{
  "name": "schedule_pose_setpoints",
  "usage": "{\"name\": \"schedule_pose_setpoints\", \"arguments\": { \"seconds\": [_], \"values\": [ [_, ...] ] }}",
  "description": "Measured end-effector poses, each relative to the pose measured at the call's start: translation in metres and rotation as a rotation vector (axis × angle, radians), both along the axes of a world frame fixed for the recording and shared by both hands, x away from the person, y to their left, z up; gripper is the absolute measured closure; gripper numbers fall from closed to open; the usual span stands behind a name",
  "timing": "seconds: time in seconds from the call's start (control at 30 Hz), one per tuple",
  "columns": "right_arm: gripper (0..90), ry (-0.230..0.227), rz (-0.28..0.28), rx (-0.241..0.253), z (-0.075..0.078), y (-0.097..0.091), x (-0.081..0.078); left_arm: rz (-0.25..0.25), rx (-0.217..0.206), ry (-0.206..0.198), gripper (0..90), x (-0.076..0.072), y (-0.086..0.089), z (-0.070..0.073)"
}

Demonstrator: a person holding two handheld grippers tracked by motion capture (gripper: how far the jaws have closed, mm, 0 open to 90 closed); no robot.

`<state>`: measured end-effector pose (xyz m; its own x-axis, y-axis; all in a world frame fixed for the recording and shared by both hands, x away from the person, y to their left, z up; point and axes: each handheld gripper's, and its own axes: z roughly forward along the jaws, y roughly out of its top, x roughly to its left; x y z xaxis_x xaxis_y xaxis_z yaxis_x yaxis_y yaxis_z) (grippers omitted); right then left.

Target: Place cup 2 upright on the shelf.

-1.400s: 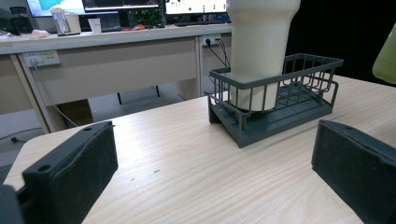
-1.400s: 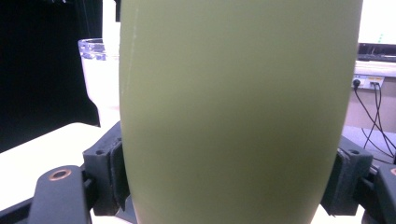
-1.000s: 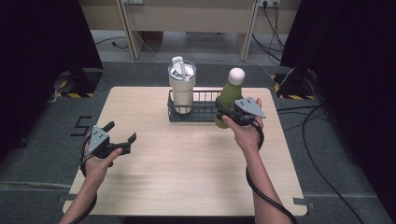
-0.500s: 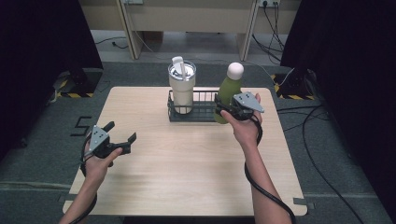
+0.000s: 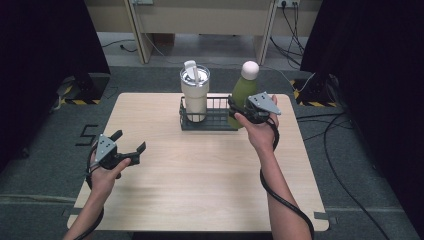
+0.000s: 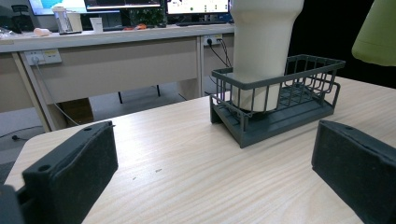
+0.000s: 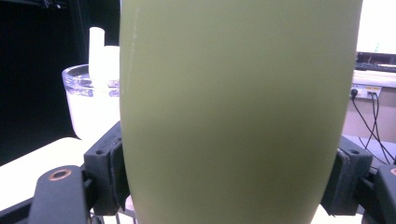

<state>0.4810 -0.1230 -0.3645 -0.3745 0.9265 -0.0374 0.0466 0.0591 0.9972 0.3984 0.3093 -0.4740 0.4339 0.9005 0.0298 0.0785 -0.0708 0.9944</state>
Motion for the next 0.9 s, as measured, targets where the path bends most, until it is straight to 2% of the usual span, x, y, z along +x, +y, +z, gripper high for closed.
{"name": "schedule_pose_setpoints", "arguments": {
  "seconds": [0.5, 0.9],
  "values": [
    [21.1, 0.001, -0.005, 0.000, 0.007, 0.008, 0.011, -0.002, 0.001, -0.002, 0.0, -0.001, -0.001, 0.001],
    [21.2, 0.000, -0.013, 0.002, 0.018, 0.013, 0.025, 0.000, -0.006, -0.008, 0.0, -0.001, 0.000, 0.003]
  ]
}}
